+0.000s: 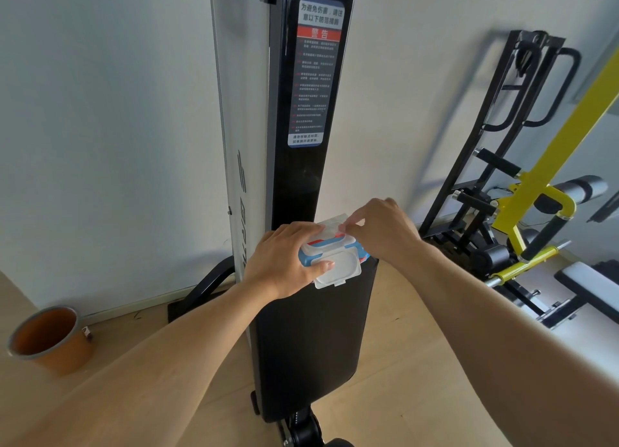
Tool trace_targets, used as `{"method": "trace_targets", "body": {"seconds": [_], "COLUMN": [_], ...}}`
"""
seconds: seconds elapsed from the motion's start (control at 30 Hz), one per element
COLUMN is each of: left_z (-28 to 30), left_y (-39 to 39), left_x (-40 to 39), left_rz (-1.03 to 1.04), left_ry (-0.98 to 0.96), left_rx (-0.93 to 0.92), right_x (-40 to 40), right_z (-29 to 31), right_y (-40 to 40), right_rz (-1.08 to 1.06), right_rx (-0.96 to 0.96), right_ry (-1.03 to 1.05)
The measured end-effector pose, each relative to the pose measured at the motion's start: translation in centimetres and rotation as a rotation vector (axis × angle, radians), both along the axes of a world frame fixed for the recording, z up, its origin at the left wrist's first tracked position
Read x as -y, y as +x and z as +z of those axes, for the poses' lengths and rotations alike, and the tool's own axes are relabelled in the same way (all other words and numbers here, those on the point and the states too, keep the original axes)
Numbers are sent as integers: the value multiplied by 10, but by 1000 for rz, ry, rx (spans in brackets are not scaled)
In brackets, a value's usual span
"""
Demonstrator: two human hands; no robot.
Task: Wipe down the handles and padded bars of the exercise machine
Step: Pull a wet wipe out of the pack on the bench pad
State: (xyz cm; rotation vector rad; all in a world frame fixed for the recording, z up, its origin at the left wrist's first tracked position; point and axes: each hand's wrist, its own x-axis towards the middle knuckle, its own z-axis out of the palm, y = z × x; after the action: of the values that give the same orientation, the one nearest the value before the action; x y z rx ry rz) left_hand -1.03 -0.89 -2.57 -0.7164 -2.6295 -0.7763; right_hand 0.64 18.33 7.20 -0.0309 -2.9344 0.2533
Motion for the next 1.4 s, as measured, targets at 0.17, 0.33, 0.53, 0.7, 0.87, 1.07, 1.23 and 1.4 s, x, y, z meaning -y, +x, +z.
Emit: {"method": "trace_targets", "body": {"seconds": [0.17, 0.33, 0.53, 0.7, 0.87, 1.07, 1.23, 1.4], "left_z": [0, 2, 3, 2, 2, 2, 2, 2], "left_y": [0, 2, 4, 3, 3, 3, 3, 3], "left_x": [0, -1, -2, -1, -1, -1, -1, -1], "left_rz": [-1, -2, 2, 5, 3, 10, 17, 22], "left_ry": [3, 26, 32, 34, 36, 34, 24, 16], "left_rx": [6, -1, 3, 6, 14, 14, 13, 14], "right_x": [15, 22, 23, 21, 22, 23, 22, 15], "right_z": [-4, -1, -5, -9, -6, -5, -12, -15], "right_y": [3, 4, 4, -1, -7, -10, -11, -14], "right_rz": [127, 336, 339, 274, 265, 269, 329, 337], "right_rx": [-208, -172, -100, -131, -46, 10, 57, 100], "right_ry": [220, 295, 360, 327, 308, 303, 305, 224]}}
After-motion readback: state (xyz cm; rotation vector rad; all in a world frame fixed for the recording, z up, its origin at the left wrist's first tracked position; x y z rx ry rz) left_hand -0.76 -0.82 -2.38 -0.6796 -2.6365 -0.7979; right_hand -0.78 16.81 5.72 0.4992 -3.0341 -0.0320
